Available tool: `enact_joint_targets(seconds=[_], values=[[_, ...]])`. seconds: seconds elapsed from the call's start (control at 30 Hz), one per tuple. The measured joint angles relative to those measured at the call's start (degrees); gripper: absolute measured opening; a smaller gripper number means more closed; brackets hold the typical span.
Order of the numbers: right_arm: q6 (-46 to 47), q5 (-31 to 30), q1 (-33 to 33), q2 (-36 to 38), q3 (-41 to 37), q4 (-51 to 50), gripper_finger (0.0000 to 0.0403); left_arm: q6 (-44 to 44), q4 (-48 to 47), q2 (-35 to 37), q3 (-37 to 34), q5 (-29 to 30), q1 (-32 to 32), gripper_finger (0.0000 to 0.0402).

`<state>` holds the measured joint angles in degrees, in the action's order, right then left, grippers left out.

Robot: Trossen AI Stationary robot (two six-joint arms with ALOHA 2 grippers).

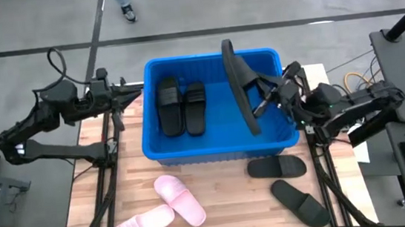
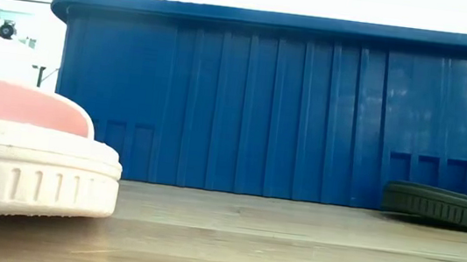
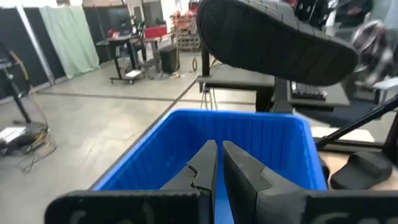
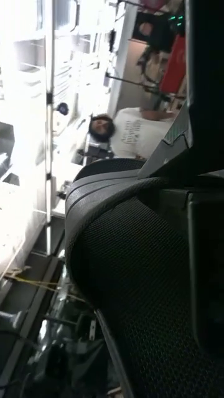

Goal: Pick and place slides into bin
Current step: Put the black slide into the blue bin

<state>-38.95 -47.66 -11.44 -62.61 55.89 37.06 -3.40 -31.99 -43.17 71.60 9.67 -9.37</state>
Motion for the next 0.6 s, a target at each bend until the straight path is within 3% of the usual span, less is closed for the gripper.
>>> enact_joint_targets(seconds=[0.17, 0.4, 0.6], values=[[3.37, -0.18, 0.26, -3.38, 7.25, -10.60, 0.0013, 0.06, -0.11, 1.83, -1.42, 2.58, 0.00, 0.0011], [12.06, -3.64, 2.82, -11.97, 23.30, -38.42, 0.0013, -0.09, -0.26, 4.22, -1.67, 6.29, 0.00, 0.0011], [19.42, -4.48, 5.75, -18.08, 33.09, -50.29, 0.0013, -0.18, -0.27, 6.77, -1.84, 7.81, 0.02, 0.0011]])
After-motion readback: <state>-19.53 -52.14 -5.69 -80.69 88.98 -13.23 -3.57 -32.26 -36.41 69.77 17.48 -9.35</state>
